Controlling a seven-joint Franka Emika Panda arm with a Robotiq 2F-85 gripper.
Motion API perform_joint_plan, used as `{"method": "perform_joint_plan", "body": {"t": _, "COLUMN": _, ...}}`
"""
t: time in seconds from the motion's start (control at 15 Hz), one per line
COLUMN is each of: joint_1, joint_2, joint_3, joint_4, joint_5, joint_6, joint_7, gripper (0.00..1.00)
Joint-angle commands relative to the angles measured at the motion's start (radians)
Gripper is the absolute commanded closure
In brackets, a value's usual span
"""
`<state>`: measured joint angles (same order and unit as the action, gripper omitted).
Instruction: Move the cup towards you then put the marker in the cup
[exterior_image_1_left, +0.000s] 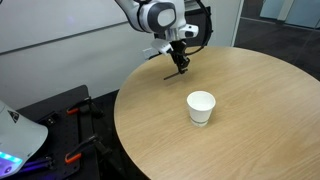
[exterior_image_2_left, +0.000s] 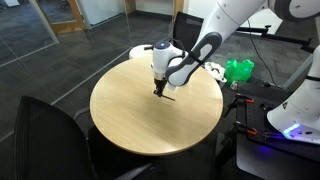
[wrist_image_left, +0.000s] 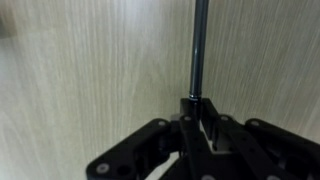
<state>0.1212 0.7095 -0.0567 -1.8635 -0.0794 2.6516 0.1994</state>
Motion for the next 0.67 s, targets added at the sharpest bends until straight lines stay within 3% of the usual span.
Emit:
{"method": "perform_joint_plan", "body": {"t": 0.0, "joint_1": 0.006, "joint_2": -0.097, "joint_3": -0.03, "joint_4": -0.042, "joint_5": 0.029, "joint_6": -0.043, "joint_7": 0.062, "gripper": 0.96}}
{"method": "perform_joint_plan", "body": {"t": 0.33, "joint_1": 0.023, "joint_2": -0.175, "joint_3": -0.086, "joint_4": -0.012, "joint_5": 0.019, "joint_6": -0.183, "joint_7": 0.201, "gripper": 0.96}}
{"method": "perform_joint_plan", "body": {"t": 0.6, "joint_1": 0.039, "joint_2": -0.23, "joint_3": -0.13, "joint_4": 0.0, "joint_5": -0.005, "joint_6": -0.209, "joint_7": 0.358, "gripper": 0.96}}
